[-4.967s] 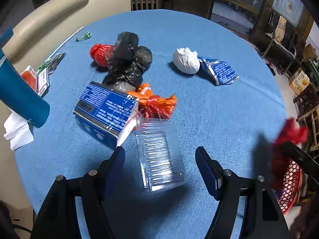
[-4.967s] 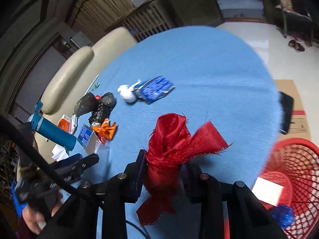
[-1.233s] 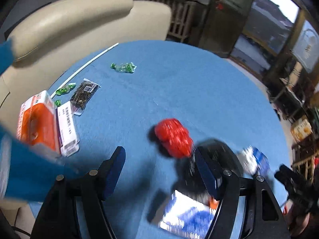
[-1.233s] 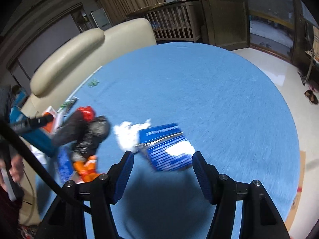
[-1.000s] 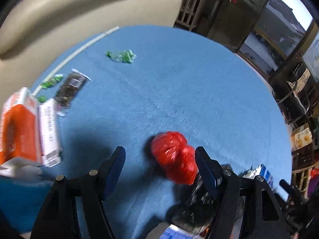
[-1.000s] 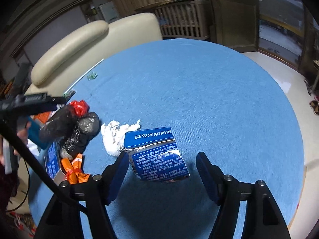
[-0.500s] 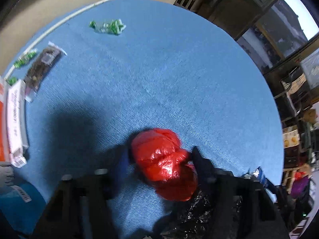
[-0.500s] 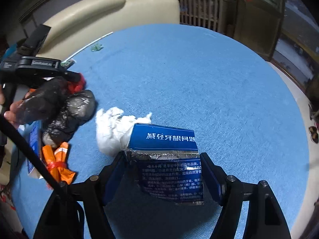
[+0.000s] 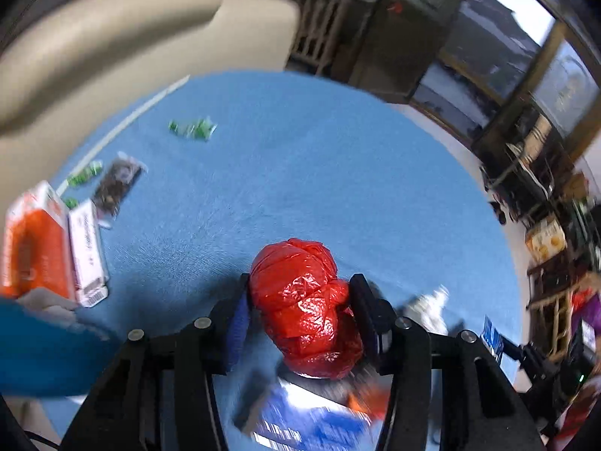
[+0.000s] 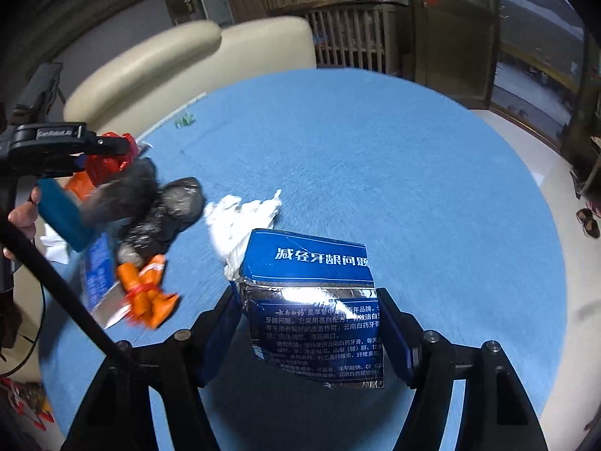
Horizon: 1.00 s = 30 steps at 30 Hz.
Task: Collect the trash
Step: 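Carry the toothpaste box and red bag to the wastebasket and release both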
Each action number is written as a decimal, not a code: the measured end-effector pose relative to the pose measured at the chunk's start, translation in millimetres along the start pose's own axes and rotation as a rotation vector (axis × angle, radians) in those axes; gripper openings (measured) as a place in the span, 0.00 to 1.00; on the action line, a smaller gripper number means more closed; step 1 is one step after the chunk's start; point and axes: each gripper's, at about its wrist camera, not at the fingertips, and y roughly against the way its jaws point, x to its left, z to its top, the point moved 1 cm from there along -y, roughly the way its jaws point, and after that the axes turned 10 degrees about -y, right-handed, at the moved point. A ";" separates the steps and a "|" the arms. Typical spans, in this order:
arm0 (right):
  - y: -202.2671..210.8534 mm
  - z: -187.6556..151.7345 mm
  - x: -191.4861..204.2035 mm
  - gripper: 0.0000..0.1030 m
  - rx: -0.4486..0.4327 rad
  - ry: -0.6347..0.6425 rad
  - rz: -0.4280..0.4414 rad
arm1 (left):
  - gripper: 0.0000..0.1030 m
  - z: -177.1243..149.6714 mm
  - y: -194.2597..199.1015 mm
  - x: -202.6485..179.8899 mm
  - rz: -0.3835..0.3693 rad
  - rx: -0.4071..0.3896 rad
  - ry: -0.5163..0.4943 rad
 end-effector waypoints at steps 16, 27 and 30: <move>181.1 -93.5 7.1 0.71 -0.199 -0.101 0.033 | 0.52 -105.7 128.2 -138.5 0.037 -0.192 -0.383; 245.8 -137.5 10.3 0.71 -0.283 -0.120 0.021 | 0.52 -144.1 180.0 -187.3 0.053 -0.288 -0.501; 257.7 -143.8 11.0 0.71 -0.300 -0.121 0.022 | 0.52 -149.7 185.6 -193.7 0.054 -0.302 -0.517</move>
